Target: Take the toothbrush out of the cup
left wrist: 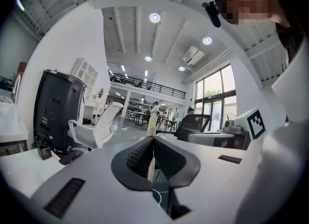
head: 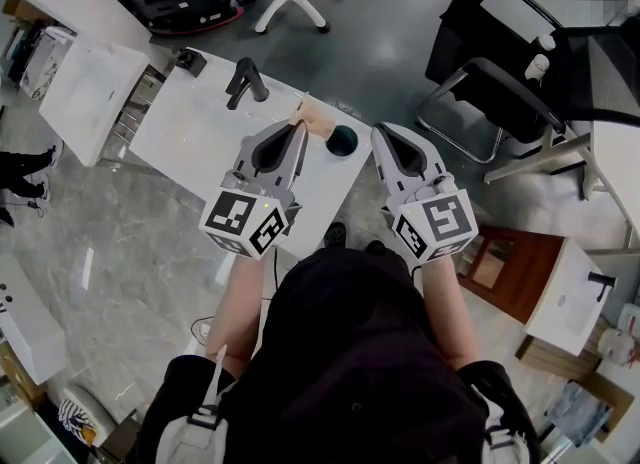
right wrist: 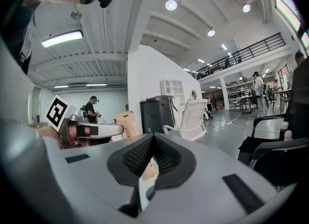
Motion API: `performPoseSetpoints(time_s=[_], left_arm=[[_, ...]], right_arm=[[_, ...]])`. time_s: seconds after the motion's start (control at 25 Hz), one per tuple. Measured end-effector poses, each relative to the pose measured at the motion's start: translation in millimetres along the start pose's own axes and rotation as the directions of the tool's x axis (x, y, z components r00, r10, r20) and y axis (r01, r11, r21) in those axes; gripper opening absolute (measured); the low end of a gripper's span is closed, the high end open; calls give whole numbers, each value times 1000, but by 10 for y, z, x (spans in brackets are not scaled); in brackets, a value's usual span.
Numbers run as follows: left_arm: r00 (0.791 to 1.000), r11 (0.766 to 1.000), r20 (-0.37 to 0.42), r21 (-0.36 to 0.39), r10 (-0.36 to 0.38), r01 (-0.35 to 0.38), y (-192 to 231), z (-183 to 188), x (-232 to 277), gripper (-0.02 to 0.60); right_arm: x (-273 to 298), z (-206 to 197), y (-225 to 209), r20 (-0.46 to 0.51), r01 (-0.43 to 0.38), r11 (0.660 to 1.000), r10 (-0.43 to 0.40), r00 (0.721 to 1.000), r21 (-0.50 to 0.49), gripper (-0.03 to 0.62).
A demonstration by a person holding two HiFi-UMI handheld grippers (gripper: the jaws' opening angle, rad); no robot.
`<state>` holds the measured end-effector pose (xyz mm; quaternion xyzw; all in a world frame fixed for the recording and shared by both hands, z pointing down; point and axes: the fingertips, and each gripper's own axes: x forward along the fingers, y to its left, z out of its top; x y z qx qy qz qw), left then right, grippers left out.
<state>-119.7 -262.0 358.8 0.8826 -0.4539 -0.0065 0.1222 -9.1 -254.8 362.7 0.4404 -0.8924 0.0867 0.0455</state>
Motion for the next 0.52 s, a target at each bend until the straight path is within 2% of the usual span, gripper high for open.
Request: performPoseSetpoints(time_s=[0.52], left_arm=[[1000,1000,-13,-1,-5,5,14,-47,20,18]], right_arm=[[-14,-34,23,-6,-5,1000,5,1000,11,31]])
